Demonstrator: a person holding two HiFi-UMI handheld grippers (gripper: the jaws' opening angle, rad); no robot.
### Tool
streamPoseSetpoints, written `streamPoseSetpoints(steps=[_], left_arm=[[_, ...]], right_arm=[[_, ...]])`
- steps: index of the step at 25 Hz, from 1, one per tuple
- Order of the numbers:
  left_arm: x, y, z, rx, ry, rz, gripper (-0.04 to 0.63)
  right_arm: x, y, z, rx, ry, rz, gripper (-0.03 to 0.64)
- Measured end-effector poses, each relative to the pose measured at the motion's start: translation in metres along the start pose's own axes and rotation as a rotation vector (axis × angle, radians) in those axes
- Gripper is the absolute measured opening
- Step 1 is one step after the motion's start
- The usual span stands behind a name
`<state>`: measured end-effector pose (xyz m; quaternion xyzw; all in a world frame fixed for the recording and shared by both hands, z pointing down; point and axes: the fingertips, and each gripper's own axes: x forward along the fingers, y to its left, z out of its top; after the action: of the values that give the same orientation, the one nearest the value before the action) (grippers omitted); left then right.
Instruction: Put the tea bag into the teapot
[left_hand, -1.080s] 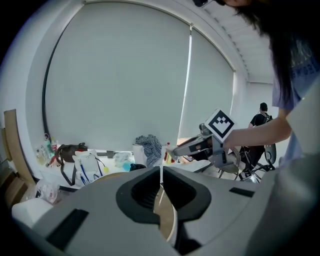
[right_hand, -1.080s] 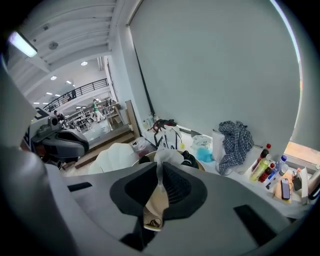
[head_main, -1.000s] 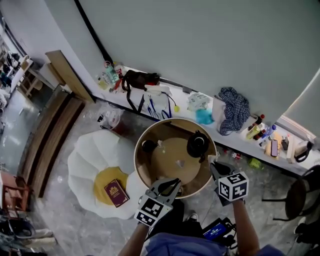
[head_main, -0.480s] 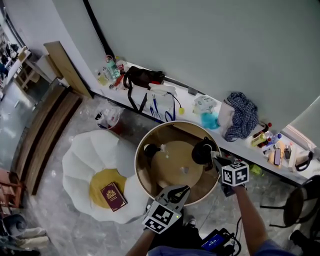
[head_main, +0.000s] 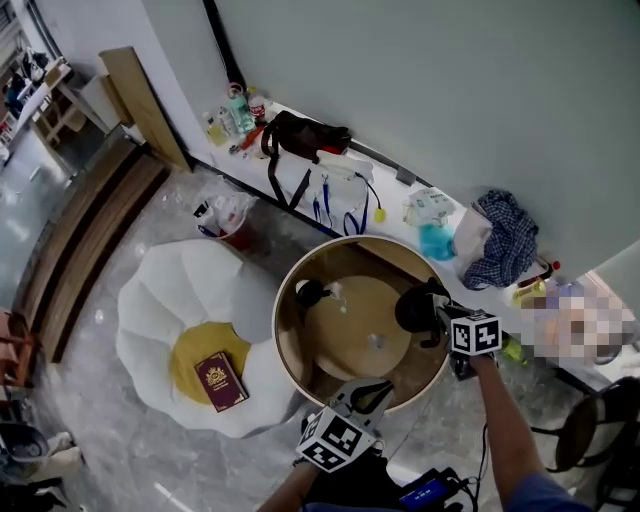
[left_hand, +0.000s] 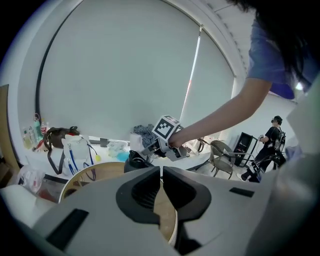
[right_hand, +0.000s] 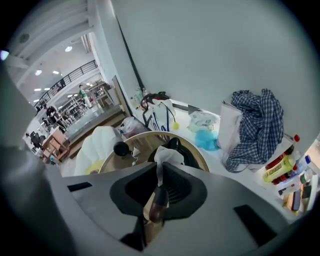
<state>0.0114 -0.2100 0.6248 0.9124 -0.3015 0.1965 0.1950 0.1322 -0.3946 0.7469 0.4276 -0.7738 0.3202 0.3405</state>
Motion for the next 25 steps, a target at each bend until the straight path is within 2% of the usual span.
streamPoseSetpoints(steps=[5, 10, 13, 15, 19, 23, 25], left_arm=[[0.000, 0.005, -0.017, -0.029, 0.024, 0.001, 0.018], [0.001, 0.014, -0.023, -0.027, 0.029, 0.000, 0.018], [0.002, 0.020, -0.023, -0.028, 0.030, 0.004, 0.018], [0.001, 0.022, -0.022, -0.030, 0.030, 0.004, 0.018], [-0.006, 0.024, -0.030, -0.038, 0.040, 0.011, 0.018], [-0.011, 0.028, -0.040, -0.064, 0.044, 0.030, 0.018], [-0.011, 0.030, -0.043, -0.071, 0.046, 0.036, 0.018]], right_arm=[[0.025, -0.009, -0.006, -0.096, 0.104, -0.053, 0.041], [0.042, -0.011, -0.016, -0.337, 0.205, -0.066, 0.040], [0.049, -0.013, -0.013, -0.429, 0.267, -0.088, 0.041], [0.053, -0.013, -0.010, -0.458, 0.303, -0.092, 0.041], [0.061, -0.013, -0.011, -0.448, 0.368, -0.076, 0.041], [0.065, -0.014, -0.015, -0.551, 0.461, -0.055, 0.041], [0.067, -0.013, -0.015, -0.569, 0.482, -0.041, 0.040]])
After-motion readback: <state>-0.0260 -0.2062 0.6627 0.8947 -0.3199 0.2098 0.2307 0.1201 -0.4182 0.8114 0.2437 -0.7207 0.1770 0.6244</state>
